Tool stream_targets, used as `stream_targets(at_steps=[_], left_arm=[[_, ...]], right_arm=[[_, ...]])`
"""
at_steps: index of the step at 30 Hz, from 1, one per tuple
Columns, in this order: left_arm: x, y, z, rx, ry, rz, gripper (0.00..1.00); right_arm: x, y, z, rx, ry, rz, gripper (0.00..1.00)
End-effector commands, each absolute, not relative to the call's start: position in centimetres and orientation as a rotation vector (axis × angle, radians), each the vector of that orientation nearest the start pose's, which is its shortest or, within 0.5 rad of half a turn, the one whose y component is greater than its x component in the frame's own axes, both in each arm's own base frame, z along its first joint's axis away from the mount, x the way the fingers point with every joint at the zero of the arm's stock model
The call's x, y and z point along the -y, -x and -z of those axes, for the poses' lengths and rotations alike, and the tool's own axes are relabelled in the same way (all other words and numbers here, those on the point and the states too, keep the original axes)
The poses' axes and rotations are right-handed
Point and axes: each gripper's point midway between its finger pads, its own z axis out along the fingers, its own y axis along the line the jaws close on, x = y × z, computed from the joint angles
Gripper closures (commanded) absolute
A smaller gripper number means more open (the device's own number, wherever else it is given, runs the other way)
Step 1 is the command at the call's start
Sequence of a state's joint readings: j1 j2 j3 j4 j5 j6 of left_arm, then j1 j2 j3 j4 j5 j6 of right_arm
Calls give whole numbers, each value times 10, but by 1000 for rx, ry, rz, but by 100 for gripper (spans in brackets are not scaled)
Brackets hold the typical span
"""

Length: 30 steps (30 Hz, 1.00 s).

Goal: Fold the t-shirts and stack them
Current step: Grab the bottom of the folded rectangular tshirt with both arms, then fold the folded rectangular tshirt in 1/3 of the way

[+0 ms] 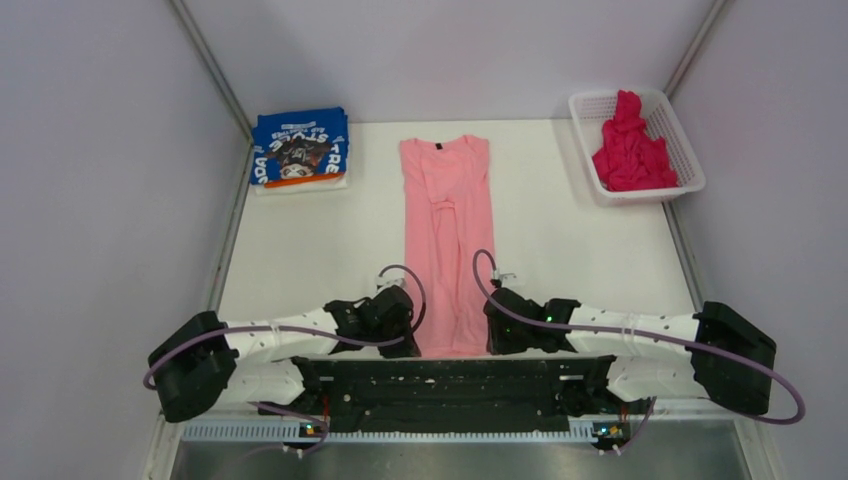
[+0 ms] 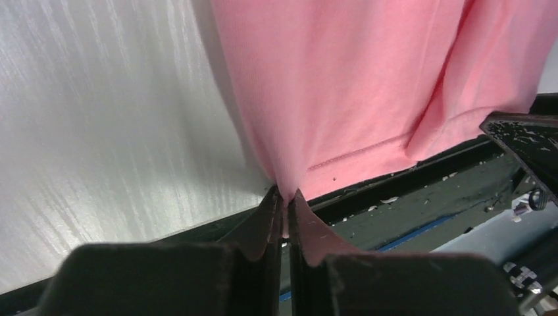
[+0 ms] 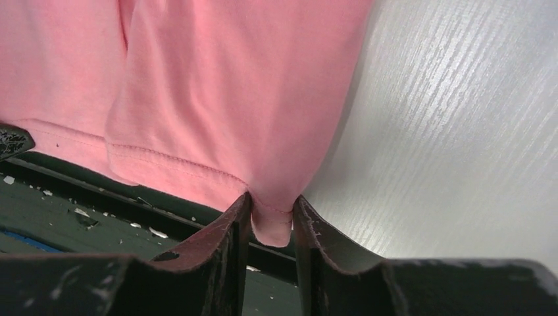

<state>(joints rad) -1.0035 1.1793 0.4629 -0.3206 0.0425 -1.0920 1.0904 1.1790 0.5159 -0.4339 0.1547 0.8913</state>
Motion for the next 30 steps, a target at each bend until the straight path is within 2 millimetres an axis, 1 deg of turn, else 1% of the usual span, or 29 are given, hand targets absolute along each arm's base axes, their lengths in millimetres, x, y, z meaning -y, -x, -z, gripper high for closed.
stream_targets(at_steps=[1,2,4,6,9,12,14,18,20,23,24,27,29,30], left_arm=[[223,-89,-6,-2862,161,643,100],[220,-90,-6,-2859,176,622,100],[215,-88,-9,-2859,184,609,100],[215,-88,-12,-2850,188,627,100],[221,-85,-19,-2838,185,690,100],[234,-79,-30,-2822,145,778,100],[240,-77,-39,-2810,125,816,100],[251,-84,-58,-2758,110,871,100],[252,-93,-65,-2715,125,855,100],[249,-115,-77,-2632,167,780,100],[252,-123,-84,-2593,158,773,100],[264,-151,-107,-2471,128,799,100],[270,-168,-117,-2441,120,818,100],[271,-177,-119,-2440,124,821,100]], right_arm=[[-197,-97,-9,-2749,213,-363,73],[-195,-95,-9,-2753,212,-360,75],[-190,-94,-9,-2754,200,-352,84],[-189,-93,-11,-2745,189,-368,100],[-196,-93,-17,-2727,206,-435,100],[-212,-91,-26,-2702,235,-558,100],[-217,-90,-31,-2689,239,-607,100],[-226,-93,-50,-2638,237,-689,100],[-230,-96,-58,-2612,232,-712,100],[-234,-106,-69,-2566,227,-706,100],[-235,-111,-73,-2551,222,-705,100],[-240,-131,-84,-2501,194,-713,100],[-242,-148,-94,-2466,175,-719,100],[-242,-157,-99,-2451,165,-721,100]])
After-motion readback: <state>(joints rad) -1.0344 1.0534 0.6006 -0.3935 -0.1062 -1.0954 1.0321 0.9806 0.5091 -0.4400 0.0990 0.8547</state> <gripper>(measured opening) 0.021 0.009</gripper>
